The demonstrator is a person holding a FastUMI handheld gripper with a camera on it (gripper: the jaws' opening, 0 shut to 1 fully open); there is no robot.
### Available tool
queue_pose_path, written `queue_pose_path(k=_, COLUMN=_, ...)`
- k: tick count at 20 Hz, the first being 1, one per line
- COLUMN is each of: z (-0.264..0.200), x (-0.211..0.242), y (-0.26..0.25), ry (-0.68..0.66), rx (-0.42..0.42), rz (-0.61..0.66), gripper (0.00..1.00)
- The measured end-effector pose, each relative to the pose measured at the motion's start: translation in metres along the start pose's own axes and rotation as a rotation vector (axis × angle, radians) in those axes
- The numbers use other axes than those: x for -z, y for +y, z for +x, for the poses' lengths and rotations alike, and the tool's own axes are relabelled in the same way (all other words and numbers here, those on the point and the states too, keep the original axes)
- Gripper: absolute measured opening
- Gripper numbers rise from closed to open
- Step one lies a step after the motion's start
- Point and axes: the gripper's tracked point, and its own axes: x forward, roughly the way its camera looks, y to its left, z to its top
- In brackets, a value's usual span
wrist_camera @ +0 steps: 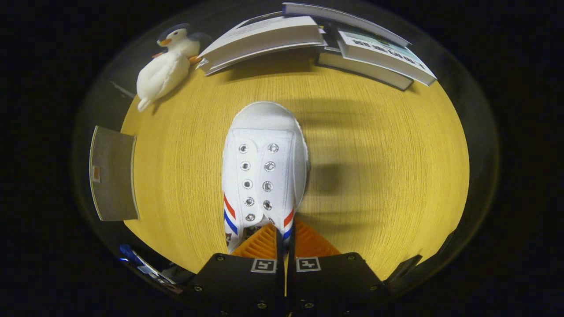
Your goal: Open the storage box then place both shoes into the box .Put the left shoe in first, then the right shoe, with the right side of both shoes facing outward in a uniform manner.
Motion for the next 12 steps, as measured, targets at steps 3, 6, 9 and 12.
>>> queue_pose_path(k=3, z=-0.012, x=0.007, y=0.011, ry=0.025, rx=-0.048, rz=0.015, gripper=0.02)
queue_pose_path(k=6, z=-0.029, x=0.005, y=0.025, ry=0.028, rx=-0.097, rz=0.029, gripper=0.02)
queue_pose_path(k=9, z=-0.049, x=0.000, y=0.037, ry=0.013, rx=-0.086, rz=-0.014, gripper=0.02)
queue_pose_path(k=12, z=-0.073, x=-0.005, y=0.062, ry=0.012, rx=-0.118, rz=-0.022, gripper=0.02)
